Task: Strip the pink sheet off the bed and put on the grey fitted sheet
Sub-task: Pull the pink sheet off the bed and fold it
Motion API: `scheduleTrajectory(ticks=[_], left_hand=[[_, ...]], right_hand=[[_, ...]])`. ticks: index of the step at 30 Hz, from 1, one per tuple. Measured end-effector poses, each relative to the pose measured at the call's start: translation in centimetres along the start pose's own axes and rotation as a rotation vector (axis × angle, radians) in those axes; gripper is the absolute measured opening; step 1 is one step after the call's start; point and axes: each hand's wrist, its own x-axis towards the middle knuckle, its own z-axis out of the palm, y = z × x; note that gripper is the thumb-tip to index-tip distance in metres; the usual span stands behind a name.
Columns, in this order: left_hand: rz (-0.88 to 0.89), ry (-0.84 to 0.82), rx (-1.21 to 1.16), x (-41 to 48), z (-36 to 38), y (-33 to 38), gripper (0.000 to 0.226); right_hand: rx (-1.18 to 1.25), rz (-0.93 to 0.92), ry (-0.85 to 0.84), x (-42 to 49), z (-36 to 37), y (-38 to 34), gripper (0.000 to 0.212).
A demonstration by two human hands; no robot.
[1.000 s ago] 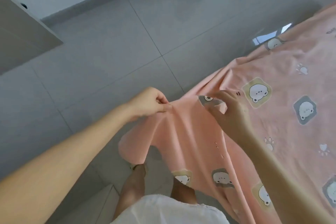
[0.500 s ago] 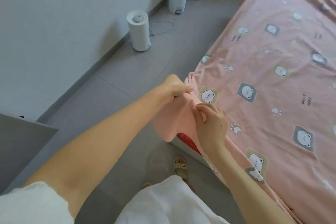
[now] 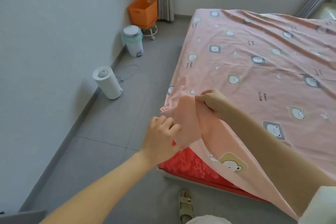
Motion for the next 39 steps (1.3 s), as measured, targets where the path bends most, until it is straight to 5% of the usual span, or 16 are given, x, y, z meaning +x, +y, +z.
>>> scheduleTrajectory(ticks=[3,6,11,15,17,20,23,26,34,39], left_hand=[[-0.057,-0.104,0.086,1.9,1.1,2.0,0.058],[-0.042,-0.098,0.146,3.9,2.6,2.9,0.034],[-0.032,-0.043,-0.237,7.4,2.3,1.1,0.005],[-0.366,-0.261,-0.704,11.9,-1.9,-1.6,0.017],[-0.427,-0.463,-0.793,14.3,-3.5,-3.4,0.013],[-0.308,-0.629,-0.545,17.2,-4.5,-5.2,0.010],[-0.160,-0.619,-0.396,19.0,-5.1,-6.4,0.008],[-0.016,-0.679,-0.308,19.5,-5.5,-8.6,0.017],[0.247,-0.676,-0.393,16.8,-6.7,-16.6,0.028],[0.299,-0.595,-0.481,17.8,-9.0,-20.5,0.034]], right_hand=[[0.086,0.077,-0.003,1.1,-2.1,-0.6,0.010],[0.111,0.084,-0.012,2.3,-3.7,-0.9,0.006],[0.074,0.030,0.003,4.1,-5.3,-0.7,0.004],[-0.273,-0.178,0.166,4.2,-4.8,0.1,0.012],[-0.221,-0.350,0.243,2.3,-3.3,0.6,0.012],[-0.147,-0.600,0.304,-0.8,-0.5,0.7,0.018],[-0.452,-0.764,0.559,-0.5,2.8,1.3,0.020],[-0.557,-0.675,0.748,1.0,5.1,2.3,0.006],[-0.768,-0.298,1.009,0.4,8.3,7.2,0.035],[-0.719,0.026,1.122,-1.8,8.6,8.5,0.016]])
